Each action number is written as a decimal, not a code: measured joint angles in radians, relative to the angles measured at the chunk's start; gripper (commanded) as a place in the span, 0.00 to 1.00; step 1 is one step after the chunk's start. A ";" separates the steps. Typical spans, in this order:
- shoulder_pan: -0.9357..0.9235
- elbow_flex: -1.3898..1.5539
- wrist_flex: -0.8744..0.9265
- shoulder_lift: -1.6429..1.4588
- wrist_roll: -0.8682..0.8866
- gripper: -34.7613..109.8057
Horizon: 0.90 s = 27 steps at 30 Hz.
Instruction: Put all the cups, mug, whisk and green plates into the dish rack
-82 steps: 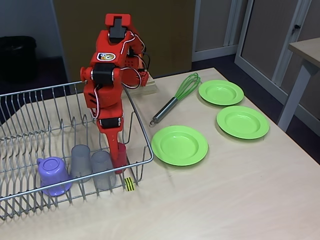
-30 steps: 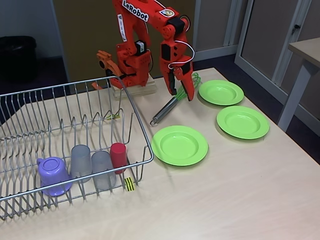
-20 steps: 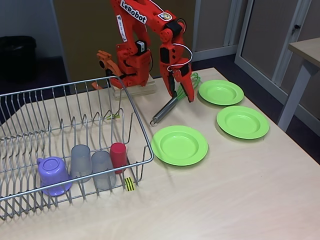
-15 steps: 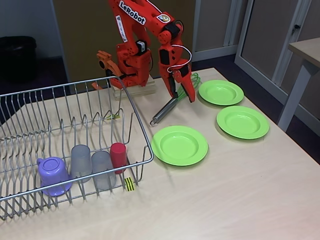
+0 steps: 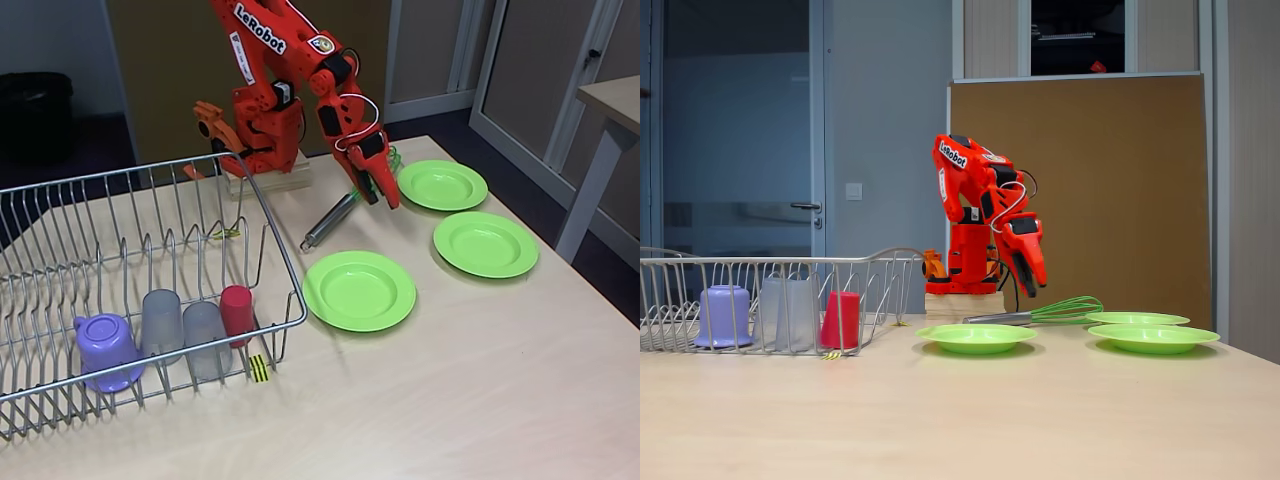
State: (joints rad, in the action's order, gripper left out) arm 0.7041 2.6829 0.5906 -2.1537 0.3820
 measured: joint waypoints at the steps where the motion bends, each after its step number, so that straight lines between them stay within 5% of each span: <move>1: 0.000 -0.002 -0.048 0.014 0.086 0.35; 12: 0.017 -0.101 -0.256 0.252 1.163 0.34; 18: 0.002 -0.219 -0.285 0.371 1.203 0.34; 23: 0.018 -0.281 -0.015 0.373 1.615 0.25; 27: 0.052 -0.281 0.298 0.314 1.959 0.28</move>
State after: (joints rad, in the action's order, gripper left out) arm 0.7563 2.4022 0.8882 -1.8392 2.3409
